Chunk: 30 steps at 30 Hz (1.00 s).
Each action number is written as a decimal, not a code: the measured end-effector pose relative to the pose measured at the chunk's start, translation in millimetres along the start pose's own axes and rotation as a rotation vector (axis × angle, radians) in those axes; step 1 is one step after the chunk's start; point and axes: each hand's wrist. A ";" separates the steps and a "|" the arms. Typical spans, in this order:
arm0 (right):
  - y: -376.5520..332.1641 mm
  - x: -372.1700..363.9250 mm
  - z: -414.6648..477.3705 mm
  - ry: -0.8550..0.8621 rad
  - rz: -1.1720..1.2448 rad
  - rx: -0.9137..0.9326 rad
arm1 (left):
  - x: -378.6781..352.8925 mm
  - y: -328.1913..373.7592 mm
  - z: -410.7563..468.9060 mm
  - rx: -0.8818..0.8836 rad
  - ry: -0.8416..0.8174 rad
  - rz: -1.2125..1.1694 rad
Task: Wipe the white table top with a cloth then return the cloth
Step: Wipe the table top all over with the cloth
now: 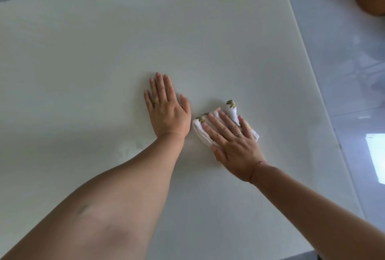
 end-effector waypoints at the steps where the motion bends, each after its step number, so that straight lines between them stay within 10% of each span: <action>1: 17.9 3.4 -6.8 -0.003 -0.014 -0.047 | -0.6 0.4 0.1 -0.001 0.006 -0.003; 6: 13.8 1.9 -1.9 0.111 0.131 -0.549 | -2.7 -0.6 0.9 0.005 0.035 -0.004; 13: -4.5 -8.0 -53.3 -0.034 -0.005 0.056 | 7.3 -4.5 -3.2 -0.036 -0.024 0.050; 19: 4.2 -9.3 -54.3 0.082 0.143 -0.546 | 9.1 -19.6 -127.8 -0.193 -0.037 -0.059; 25: -28.0 -25.6 -106.0 0.013 0.006 0.029 | -8.6 -30.6 -187.1 -0.226 -0.062 0.052; 30: 6.4 -15.8 -114.7 0.090 0.079 -0.397 | -8.6 -27.6 -185.8 -0.220 -0.070 0.049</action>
Point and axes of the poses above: each hand's wrist, its own z-axis towards the middle knuckle, its own x-axis out of the back of the hand, y = z × x, and after that the axes turned 14 degrees about x, right-handed
